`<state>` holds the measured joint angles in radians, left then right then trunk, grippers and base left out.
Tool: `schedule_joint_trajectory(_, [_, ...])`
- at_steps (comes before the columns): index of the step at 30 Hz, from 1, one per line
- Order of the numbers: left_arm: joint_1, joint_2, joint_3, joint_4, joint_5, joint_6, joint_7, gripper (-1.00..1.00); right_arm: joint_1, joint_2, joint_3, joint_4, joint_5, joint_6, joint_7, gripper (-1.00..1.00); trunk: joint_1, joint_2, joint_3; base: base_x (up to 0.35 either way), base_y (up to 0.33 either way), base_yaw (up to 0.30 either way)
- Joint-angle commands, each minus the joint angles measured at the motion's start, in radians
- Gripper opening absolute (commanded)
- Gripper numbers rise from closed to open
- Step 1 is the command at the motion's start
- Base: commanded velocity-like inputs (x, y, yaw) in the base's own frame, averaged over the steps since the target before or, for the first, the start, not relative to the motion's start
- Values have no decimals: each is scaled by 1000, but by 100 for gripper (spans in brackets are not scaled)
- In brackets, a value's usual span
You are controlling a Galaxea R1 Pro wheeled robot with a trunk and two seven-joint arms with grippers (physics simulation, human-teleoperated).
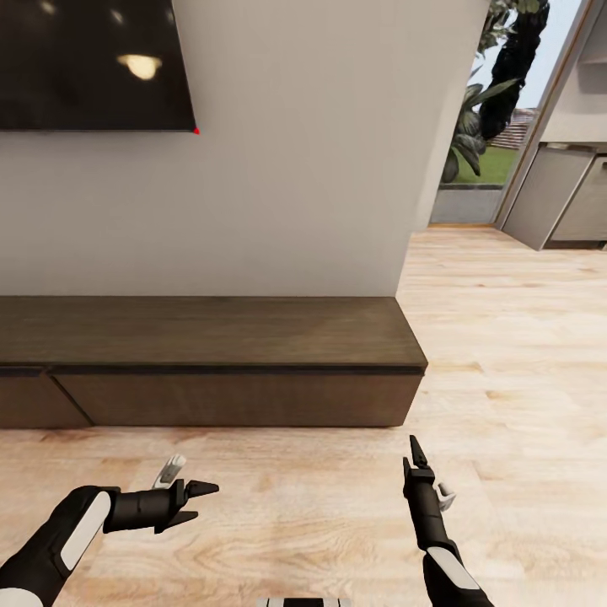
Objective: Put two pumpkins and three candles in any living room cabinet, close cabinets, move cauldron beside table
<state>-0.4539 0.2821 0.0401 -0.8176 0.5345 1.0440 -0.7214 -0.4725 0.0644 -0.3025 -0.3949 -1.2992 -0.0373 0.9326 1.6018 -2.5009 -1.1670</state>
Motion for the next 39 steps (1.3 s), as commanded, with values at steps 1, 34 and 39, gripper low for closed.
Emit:
schedule_joint_trajectory(1, [0,0,0,0,0,0,-4,100,0,0,0,0,0,0,0,100,0,0,0,36,0,0])
schedule_joint_trajectory(34, [1,4,-195,14,-7,1,-404,100,0,0,5,-1,5,0,2,100,0,0,0,180,9,0])
schedule_joint_trajectory(39, [1,5,-205,33,-8,1,-439,100,0,1,5,-1,5,0,2,100,0,0,0,159,0,0])
